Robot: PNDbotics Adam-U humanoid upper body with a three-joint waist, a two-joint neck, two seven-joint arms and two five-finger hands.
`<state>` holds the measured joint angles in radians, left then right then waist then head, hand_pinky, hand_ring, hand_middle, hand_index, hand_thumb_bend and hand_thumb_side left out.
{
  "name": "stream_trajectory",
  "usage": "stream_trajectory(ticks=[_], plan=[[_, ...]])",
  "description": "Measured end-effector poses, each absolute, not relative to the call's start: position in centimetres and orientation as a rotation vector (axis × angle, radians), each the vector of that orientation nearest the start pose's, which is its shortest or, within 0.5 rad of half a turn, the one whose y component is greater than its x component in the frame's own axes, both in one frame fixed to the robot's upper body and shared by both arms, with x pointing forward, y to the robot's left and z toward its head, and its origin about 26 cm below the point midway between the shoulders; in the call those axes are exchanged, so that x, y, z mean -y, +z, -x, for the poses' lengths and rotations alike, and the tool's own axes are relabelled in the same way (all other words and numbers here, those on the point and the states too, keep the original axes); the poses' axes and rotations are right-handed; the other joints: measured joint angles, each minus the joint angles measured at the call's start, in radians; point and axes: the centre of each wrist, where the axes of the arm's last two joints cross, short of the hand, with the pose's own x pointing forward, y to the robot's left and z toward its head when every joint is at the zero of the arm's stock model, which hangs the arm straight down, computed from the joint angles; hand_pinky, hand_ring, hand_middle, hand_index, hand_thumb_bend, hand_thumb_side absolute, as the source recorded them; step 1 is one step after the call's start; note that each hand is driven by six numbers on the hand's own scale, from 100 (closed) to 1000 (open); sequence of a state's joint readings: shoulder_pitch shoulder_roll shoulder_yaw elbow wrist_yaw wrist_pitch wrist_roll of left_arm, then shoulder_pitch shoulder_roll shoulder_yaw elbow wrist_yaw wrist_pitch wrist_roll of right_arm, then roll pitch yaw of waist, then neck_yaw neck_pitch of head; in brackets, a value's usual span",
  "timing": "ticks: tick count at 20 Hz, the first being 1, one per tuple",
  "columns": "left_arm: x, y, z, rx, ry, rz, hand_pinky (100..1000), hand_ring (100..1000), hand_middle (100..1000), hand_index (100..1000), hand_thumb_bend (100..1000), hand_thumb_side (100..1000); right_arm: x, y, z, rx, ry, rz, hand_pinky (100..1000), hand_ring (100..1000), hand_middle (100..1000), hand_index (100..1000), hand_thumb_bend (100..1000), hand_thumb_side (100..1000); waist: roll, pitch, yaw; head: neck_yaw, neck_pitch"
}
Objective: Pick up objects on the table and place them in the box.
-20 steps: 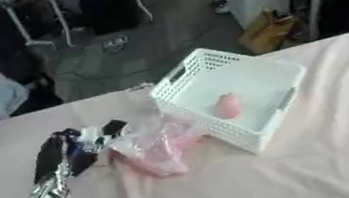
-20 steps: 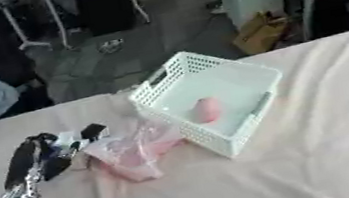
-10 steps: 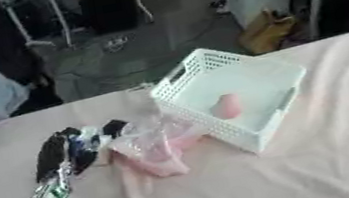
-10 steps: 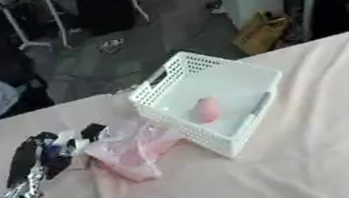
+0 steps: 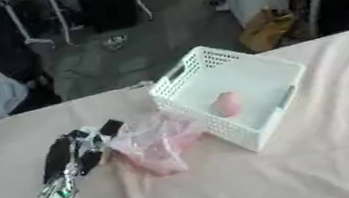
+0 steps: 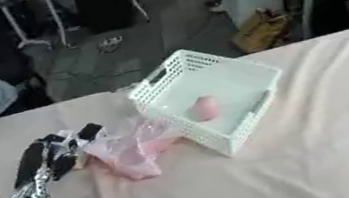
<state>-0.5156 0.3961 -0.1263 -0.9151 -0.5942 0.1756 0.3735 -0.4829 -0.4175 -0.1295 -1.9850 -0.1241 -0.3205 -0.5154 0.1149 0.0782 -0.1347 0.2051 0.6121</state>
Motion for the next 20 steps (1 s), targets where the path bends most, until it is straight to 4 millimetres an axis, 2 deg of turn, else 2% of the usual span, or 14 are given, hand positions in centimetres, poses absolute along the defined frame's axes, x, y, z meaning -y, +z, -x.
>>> stream_trajectory(ticks=[7,9,10,13,16,20], plan=[[-32.78,1.09,-39.59,1.294,-0.6,-1.095,100,118,100,328,330,455,28.64,27.12,-30.85,-3.398,0.429,-0.303,851,928,832,840,100,768,0.0,0.0,0.0,0.001,0.0],[-32.75,1.13,-39.59,1.294,-0.599,-1.097,100,100,100,319,302,491,28.64,27.12,-30.85,-3.398,0.429,-0.303,851,927,831,839,100,769,0.0,0.0,0.0,0.001,0.0],[-32.74,1.14,-39.59,1.293,-0.596,-1.1,100,100,100,272,297,478,28.64,27.12,-30.85,-3.399,0.43,-0.303,851,927,831,839,100,770,0.0,0.0,0.0,0.002,0.0],[-32.58,1.07,-39.58,1.288,-0.585,-1.122,100,100,100,249,323,441,28.64,27.12,-30.85,-3.399,0.43,-0.301,850,927,831,839,100,769,0.0,0.0,0.0,0.002,0.0],[-32.26,0.98,-39.59,1.289,-0.576,-1.141,100,100,100,209,240,459,28.64,27.12,-30.85,-3.401,0.431,-0.298,850,927,831,839,100,764,0.0,0.0,0.0,0.003,0.0],[-31.98,1.03,-39.37,1.311,-0.544,-1.172,100,100,100,201,235,460,28.65,27.12,-30.85,-3.403,0.43,-0.297,851,928,831,839,100,761,0.0,0.001,-0.001,0.003,0.0]])
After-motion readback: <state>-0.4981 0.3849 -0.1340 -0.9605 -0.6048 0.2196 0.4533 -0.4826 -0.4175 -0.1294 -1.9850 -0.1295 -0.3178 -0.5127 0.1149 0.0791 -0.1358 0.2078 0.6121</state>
